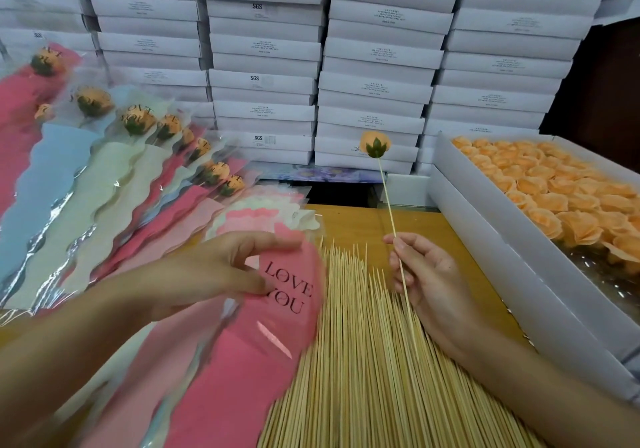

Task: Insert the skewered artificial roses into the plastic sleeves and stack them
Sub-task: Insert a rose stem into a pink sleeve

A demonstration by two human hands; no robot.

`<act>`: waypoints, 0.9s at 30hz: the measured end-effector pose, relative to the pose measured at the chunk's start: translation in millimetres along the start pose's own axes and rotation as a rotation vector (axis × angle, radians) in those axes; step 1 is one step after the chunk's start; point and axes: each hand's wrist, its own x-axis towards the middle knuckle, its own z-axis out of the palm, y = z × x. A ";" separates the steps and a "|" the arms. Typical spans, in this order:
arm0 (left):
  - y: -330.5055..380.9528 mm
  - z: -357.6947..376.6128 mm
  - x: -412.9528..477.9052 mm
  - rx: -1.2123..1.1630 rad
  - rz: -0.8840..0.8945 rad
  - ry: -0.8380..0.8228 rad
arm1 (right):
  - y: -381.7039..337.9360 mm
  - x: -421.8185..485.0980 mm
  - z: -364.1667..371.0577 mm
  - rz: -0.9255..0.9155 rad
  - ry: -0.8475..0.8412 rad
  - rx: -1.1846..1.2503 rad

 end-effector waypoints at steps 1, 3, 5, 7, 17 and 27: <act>1.6 -0.3 -0.9 -0.045 0.029 -0.032 | 0.0 0.0 -0.1 -0.004 0.007 -0.002; 5.0 -0.1 -3.2 -0.122 0.127 -0.064 | 0.3 0.0 -0.3 -0.015 0.023 -0.014; 7.0 0.6 -4.5 -0.162 0.240 -0.088 | 0.9 0.5 -0.4 -0.022 0.042 -0.019; 6.2 3.6 -4.0 -0.194 0.285 -0.121 | 1.3 1.6 -0.3 -0.022 0.064 -0.015; -18.1 38.4 15.9 -0.131 0.105 0.331 | -3.6 -0.8 3.3 -0.029 0.122 -0.045; -27.9 38.2 18.4 -0.138 0.232 0.329 | -8.1 1.8 5.1 -0.134 0.137 -0.176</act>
